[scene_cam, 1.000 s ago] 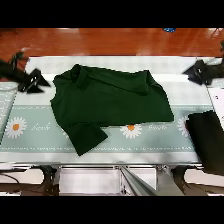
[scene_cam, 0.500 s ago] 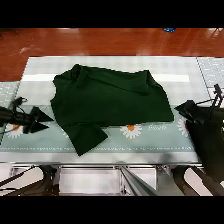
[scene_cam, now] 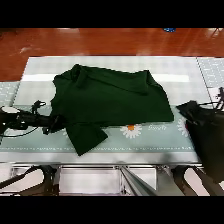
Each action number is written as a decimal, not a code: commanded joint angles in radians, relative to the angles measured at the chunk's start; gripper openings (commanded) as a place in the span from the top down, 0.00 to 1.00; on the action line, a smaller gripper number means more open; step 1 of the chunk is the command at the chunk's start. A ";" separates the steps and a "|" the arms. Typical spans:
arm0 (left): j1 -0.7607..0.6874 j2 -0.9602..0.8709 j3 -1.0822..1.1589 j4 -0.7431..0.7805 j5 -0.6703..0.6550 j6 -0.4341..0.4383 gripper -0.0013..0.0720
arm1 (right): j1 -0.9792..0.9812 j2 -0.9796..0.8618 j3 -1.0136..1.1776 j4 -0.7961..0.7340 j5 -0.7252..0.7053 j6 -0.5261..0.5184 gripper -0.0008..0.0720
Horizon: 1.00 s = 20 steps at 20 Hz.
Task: Fold the shirts.
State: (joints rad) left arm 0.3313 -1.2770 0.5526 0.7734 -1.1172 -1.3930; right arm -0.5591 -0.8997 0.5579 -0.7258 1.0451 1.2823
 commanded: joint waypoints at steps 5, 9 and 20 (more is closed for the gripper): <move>-0.064 -0.006 0.053 -0.014 0.079 0.005 0.95 | -0.222 0.001 -0.047 -0.280 0.142 0.070 0.42; -0.064 -0.006 0.056 -0.014 0.070 0.006 0.95 | -0.148 -0.030 -0.165 -0.230 0.040 0.072 0.42; -0.064 -0.006 0.056 -0.015 0.068 0.005 0.95 | 0.166 -0.467 0.057 0.111 -0.163 -0.031 0.47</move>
State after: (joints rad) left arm 0.2676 -1.2831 0.6075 0.7586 -1.0481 -1.3911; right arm -0.4900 -1.2453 0.5201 -0.6880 0.9401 1.2667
